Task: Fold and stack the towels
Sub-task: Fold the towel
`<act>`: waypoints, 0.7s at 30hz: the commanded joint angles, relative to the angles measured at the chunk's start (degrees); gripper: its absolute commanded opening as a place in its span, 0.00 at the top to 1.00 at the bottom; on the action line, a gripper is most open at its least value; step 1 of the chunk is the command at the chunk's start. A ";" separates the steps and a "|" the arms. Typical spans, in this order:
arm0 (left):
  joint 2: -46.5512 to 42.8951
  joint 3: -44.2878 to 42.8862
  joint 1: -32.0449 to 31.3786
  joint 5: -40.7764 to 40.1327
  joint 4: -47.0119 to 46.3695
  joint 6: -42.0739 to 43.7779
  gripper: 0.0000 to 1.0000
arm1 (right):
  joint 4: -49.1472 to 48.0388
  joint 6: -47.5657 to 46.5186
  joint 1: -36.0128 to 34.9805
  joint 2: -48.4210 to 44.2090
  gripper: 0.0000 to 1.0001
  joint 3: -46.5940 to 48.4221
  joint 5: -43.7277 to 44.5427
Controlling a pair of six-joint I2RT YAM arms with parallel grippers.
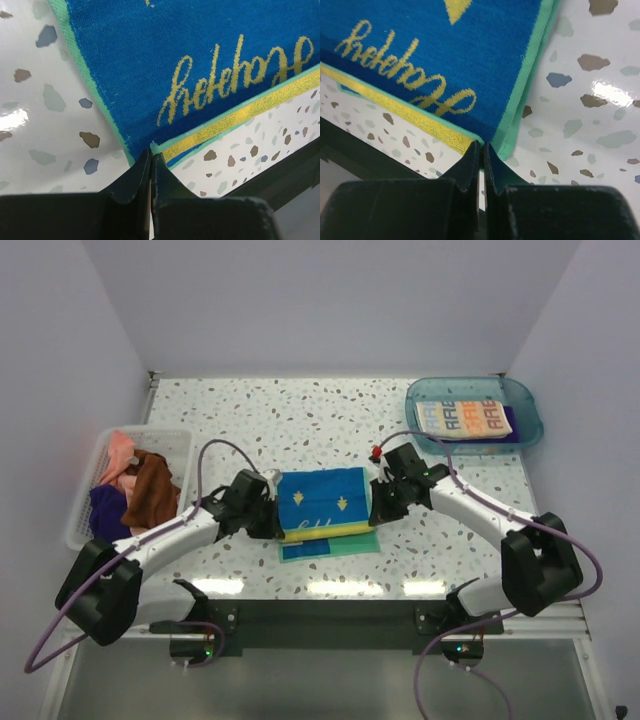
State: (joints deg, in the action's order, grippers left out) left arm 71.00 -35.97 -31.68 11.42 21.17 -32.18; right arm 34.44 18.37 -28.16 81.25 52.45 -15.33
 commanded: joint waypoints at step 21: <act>-0.42 4.85 -4.53 -3.69 0.19 -4.82 0.78 | -4.12 2.20 0.65 2.24 0.97 -5.95 6.90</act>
State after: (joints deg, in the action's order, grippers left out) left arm 73.17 -31.81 -35.79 9.17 19.49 -36.80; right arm 28.27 22.04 -27.94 86.04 45.25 -11.60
